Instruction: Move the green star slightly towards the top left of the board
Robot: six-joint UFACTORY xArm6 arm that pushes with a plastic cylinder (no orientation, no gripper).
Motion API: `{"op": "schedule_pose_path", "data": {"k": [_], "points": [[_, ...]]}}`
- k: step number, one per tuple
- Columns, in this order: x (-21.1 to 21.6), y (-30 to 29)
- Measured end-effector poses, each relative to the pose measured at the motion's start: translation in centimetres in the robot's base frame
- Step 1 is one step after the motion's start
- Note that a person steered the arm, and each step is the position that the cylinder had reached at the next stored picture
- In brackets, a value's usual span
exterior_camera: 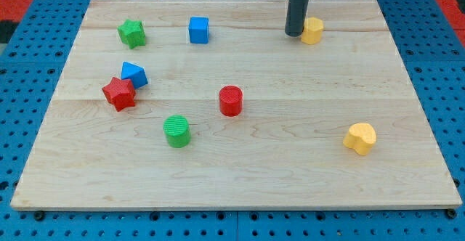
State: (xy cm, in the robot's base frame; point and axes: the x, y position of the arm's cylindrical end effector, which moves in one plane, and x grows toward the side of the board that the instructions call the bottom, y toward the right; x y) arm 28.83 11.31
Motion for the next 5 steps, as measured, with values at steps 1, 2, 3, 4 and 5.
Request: {"op": "schedule_pose_path", "data": {"k": [1,2,3,4,5], "points": [[0.1,1.3],[4.1,-1.4],[4.9,-9.5],[4.7,-15.9],[2.5,-20.9]]}}
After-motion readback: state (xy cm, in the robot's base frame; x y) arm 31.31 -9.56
